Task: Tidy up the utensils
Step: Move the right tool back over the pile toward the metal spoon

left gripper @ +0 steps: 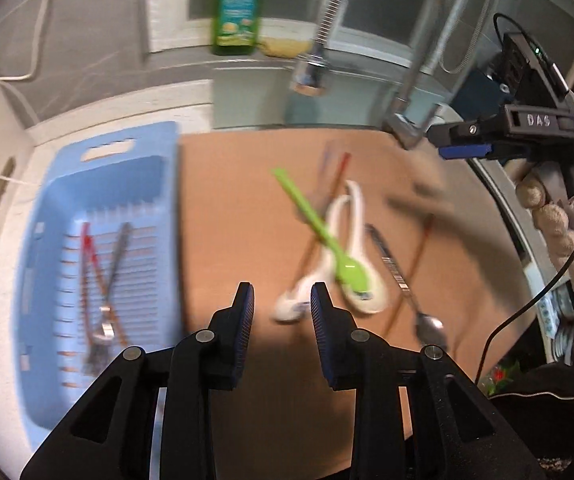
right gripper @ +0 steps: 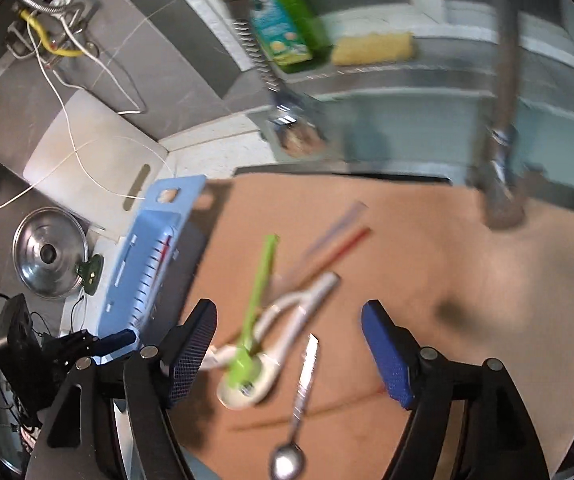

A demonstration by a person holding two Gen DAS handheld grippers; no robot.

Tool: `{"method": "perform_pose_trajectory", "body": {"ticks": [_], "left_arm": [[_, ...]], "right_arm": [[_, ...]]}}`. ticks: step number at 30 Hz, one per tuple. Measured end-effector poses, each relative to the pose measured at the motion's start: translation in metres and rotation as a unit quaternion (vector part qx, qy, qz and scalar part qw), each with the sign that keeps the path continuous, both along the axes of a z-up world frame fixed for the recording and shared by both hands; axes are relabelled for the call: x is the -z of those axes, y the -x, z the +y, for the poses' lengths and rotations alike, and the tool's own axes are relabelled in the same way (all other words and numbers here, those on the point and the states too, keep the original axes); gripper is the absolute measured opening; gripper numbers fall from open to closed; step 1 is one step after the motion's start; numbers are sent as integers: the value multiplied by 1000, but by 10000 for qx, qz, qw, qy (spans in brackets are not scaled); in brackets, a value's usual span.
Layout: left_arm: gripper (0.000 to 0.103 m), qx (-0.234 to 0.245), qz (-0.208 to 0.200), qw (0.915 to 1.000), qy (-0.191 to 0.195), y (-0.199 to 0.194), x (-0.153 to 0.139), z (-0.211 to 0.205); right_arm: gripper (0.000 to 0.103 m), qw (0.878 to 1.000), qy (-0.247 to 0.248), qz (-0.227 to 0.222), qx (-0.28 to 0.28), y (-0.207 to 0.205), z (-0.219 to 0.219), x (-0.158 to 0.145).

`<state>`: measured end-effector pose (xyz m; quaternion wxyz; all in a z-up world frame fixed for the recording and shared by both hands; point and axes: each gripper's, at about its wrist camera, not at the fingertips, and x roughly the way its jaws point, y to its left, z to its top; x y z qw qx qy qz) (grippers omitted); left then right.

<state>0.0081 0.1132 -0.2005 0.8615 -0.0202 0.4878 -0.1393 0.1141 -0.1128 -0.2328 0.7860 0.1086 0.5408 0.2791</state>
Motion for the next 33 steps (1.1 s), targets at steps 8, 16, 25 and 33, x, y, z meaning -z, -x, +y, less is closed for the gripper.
{"method": "perform_pose_trajectory", "body": {"ticks": [8, 16, 25, 33], "left_arm": [[28, 519, 334, 9980, 161, 11, 16, -54], [28, 735, 665, 9943, 405, 32, 31, -100], [28, 13, 690, 9963, 520, 55, 48, -129], [28, -333, 674, 9949, 665, 55, 50, -131]], "right_arm": [[71, 9983, -54, 553, 161, 15, -37, 31], [58, 9950, -190, 962, -187, 11, -32, 49], [35, 9861, -98, 1304, -1028, 13, -15, 72], [35, 9772, -269, 1810, -1078, 18, -22, 92]]}}
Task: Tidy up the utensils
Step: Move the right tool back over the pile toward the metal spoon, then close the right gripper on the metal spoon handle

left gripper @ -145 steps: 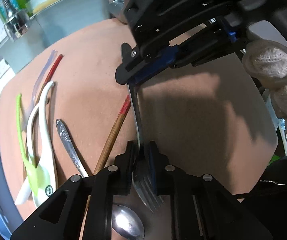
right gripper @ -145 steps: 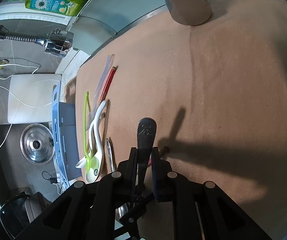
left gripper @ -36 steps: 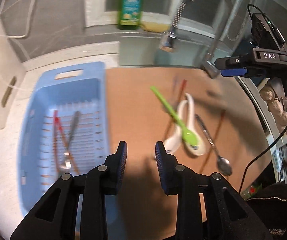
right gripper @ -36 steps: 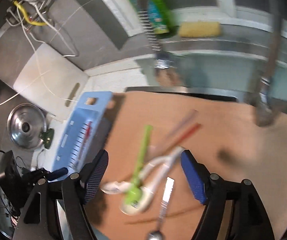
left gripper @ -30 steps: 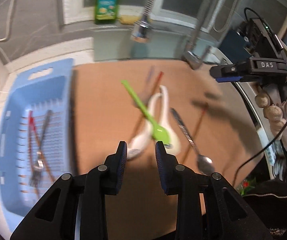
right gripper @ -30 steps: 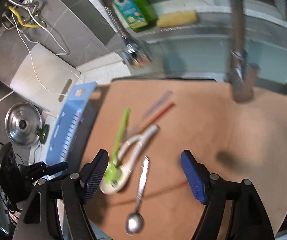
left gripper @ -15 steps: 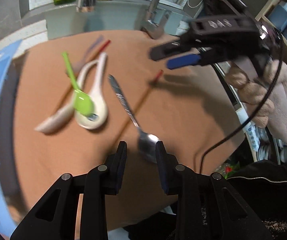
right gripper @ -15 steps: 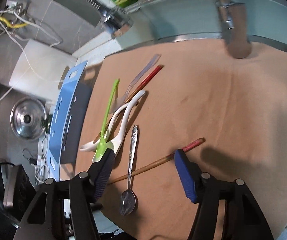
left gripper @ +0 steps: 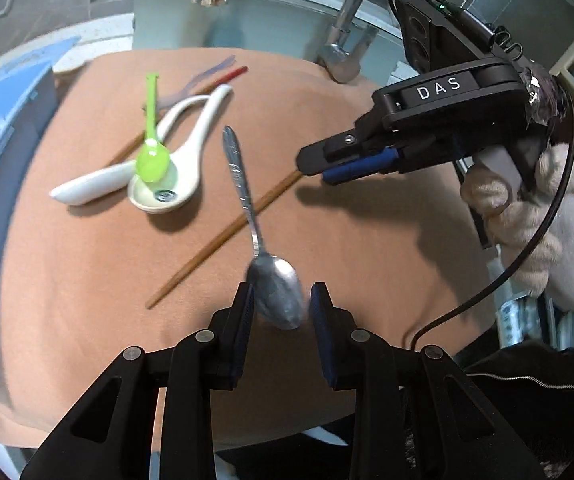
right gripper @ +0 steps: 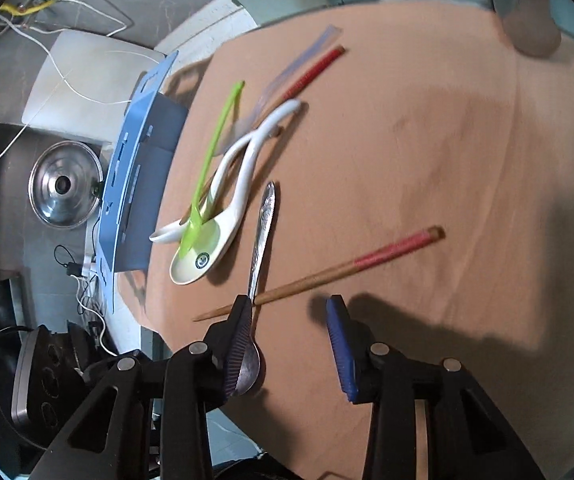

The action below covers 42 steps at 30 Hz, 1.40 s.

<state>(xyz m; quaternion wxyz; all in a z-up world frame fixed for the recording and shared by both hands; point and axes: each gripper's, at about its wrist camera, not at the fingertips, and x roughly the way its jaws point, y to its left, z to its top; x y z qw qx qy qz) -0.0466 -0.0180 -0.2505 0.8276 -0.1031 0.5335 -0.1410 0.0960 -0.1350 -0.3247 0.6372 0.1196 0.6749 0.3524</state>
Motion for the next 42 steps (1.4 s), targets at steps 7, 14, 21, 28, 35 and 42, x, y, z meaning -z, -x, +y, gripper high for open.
{"method": "perform_pose_trajectory", "body": {"ticks": [7, 14, 21, 28, 35, 42], "left_arm": [[39, -42, 111, 9991, -402, -7, 10, -15], [39, 29, 155, 9971, -740, -3, 18, -19], [39, 307, 66, 9936, -1085, -5, 20, -32], [35, 685, -61, 9876, -1408, -8, 22, -49], [36, 313, 48, 9977, -605, -9, 13, -31], [36, 191, 147, 9986, -480, -31, 12, -29]], "right_arm": [[35, 9999, -36, -104, -90, -2, 15, -6], [35, 9999, 86, -32, -92, 2, 13, -1], [35, 9993, 112, 286, 224, -12, 12, 19], [36, 9992, 121, 186, 328, -33, 31, 16], [36, 9996, -67, 245, 113, -26, 26, 8], [30, 9972, -282, 662, -218, -5, 33, 21]]}}
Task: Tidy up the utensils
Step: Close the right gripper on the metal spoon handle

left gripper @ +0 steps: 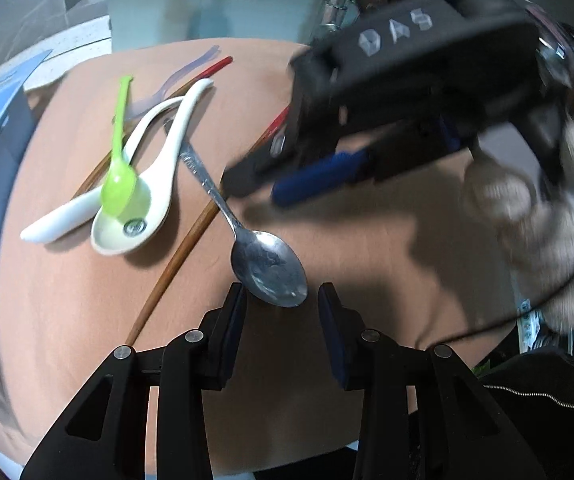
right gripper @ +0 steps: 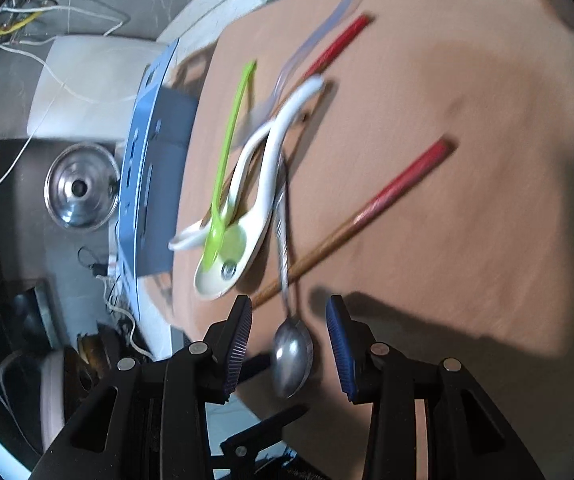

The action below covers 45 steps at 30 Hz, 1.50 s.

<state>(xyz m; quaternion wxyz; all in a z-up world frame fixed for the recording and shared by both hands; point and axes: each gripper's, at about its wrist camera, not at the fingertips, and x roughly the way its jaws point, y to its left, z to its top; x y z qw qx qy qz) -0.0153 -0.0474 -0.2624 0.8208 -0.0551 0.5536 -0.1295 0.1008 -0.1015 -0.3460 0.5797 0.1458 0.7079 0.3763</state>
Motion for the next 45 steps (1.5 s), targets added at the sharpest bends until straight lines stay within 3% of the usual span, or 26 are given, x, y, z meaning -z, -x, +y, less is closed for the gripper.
{"method": "perform_pose_trajectory", "body": {"ticks": [2, 5, 19, 30, 34, 37, 41, 45], "left_arm": [[36, 18, 7, 10000, -43, -5, 0, -4], [36, 10, 28, 10000, -45, -20, 6, -3], [36, 320, -46, 9994, -116, -19, 13, -16], [35, 1078, -59, 9940, -183, -27, 17, -49], [36, 1085, -95, 9938, -236, -30, 13, -47], [36, 889, -132, 9958, -171, -22, 5, -42], [48, 650, -131, 9978, -35, -2, 0, -41], [48, 428, -77, 9990, 52, 6, 8, -45]], "right_arm": [[18, 9999, -43, 138, 16, 4, 2, 6], [14, 9997, -22, 192, 122, 4, 0, 12], [12, 9994, 85, 228, 240, 11, -28, 17], [10, 9961, 47, 568, 676, 29, -73, 22], [13, 9960, 101, 252, 857, 18, -88, 11], [27, 9967, 73, 100, 802, 3, -86, 6], [28, 9980, 191, -235, 559, -11, -70, 0], [28, 9982, 303, -388, 332, -20, -51, 1]]}}
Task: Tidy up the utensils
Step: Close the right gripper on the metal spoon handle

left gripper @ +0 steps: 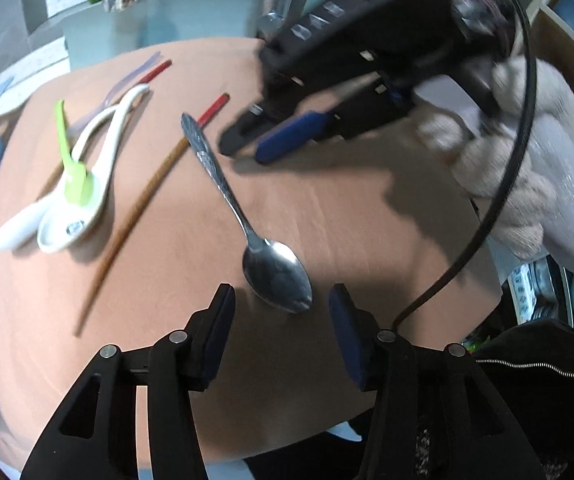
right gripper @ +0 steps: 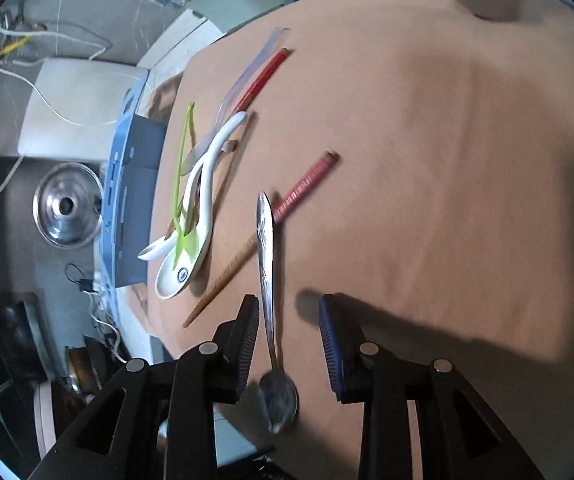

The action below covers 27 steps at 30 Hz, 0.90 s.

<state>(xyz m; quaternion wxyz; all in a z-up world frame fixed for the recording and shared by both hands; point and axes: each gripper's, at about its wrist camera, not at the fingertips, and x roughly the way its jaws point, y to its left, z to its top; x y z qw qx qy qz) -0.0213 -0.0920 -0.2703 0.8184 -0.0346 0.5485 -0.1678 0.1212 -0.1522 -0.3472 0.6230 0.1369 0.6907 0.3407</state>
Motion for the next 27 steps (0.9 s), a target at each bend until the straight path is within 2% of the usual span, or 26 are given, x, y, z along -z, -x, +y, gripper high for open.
{"method": "perform_pose_trajectory", "body": {"ticks": [4, 7, 13, 16, 19, 22, 25, 27], "left_arm": [[48, -299, -79, 9994, 124, 10, 2, 2], [48, -446, -140, 9989, 72, 6, 7, 1], [48, -388, -362, 9976, -445, 7, 12, -10], [46, -370, -405, 9965, -625, 8, 12, -5], [46, -502, -410, 9953, -715, 8, 11, 10], [46, -552, -347, 9958, -642, 9, 11, 24], [46, -561, -347, 9954, -695, 9, 11, 33], [46, -567, -332, 9961, -581, 6, 9, 38]], "right_arm": [[28, 9995, 140, -218, -162, -1, 16, 0], [28, 9987, 270, -375, -196, 0, 25, -2], [27, 9927, 778, -850, -365, 2, 48, -10], [18, 9881, 1068, -1011, -457, 5, 53, -12], [14, 9903, 1037, -853, -359, 3, 49, -11], [15, 9943, 862, -601, -205, 0, 42, -7], [17, 9972, 669, -311, -124, -4, 40, -3], [25, 9987, 499, -137, 8, -8, 38, -1]]}}
